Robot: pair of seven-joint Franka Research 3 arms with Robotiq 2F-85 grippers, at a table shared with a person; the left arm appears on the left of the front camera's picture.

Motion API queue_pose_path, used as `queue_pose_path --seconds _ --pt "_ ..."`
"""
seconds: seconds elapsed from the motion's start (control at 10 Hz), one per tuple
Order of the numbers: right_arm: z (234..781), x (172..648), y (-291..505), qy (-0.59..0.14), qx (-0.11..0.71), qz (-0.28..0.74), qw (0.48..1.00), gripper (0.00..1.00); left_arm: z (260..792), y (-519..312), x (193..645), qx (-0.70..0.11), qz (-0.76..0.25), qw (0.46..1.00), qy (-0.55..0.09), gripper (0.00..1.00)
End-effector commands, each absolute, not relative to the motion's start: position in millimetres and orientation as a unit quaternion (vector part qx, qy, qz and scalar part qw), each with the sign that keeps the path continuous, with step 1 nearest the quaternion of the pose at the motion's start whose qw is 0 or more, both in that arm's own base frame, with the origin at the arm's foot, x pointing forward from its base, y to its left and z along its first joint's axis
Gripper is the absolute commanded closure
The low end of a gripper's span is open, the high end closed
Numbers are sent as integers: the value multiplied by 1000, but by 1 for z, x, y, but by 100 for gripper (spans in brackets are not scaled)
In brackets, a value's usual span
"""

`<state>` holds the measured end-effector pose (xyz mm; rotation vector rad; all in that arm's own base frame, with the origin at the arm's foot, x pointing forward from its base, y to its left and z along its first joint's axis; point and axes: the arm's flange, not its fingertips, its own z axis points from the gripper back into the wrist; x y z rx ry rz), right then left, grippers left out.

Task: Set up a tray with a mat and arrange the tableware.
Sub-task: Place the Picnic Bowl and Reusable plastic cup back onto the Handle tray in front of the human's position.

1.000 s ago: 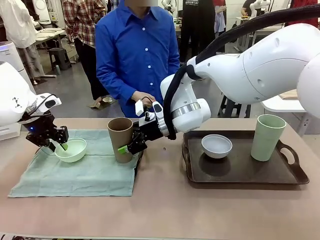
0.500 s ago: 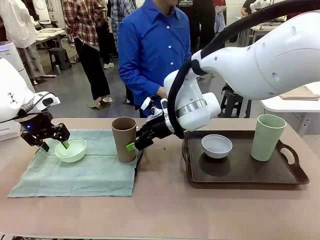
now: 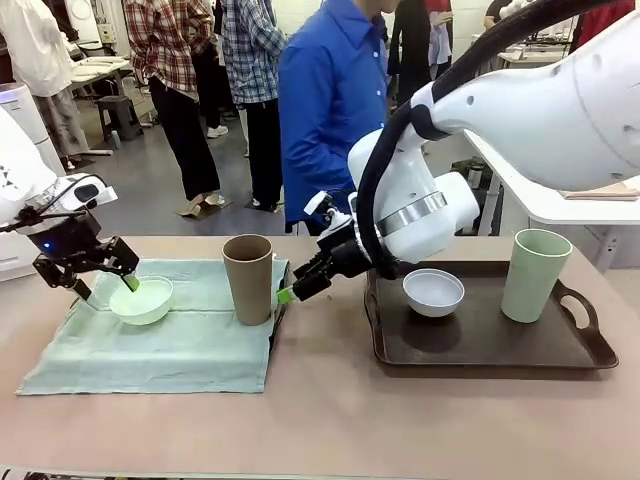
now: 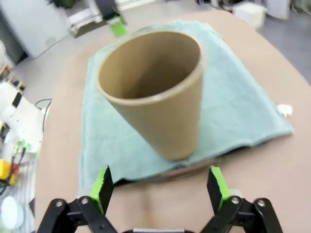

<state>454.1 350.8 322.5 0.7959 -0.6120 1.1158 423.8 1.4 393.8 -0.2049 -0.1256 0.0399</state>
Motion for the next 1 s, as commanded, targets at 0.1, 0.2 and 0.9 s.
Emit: queue_pose_path --seconds 0.1,0.2,0.9 --pt "388 426 330 -184 314 405 839 0 437 -25 405 -104 -49 993 -40 0" --pt "403 425 325 -175 303 374 859 0 447 -32 405 -98 -70 992 -35 0" --pt "550 361 338 -61 168 223 958 0 510 -79 388 -23 -105 994 -16 0"
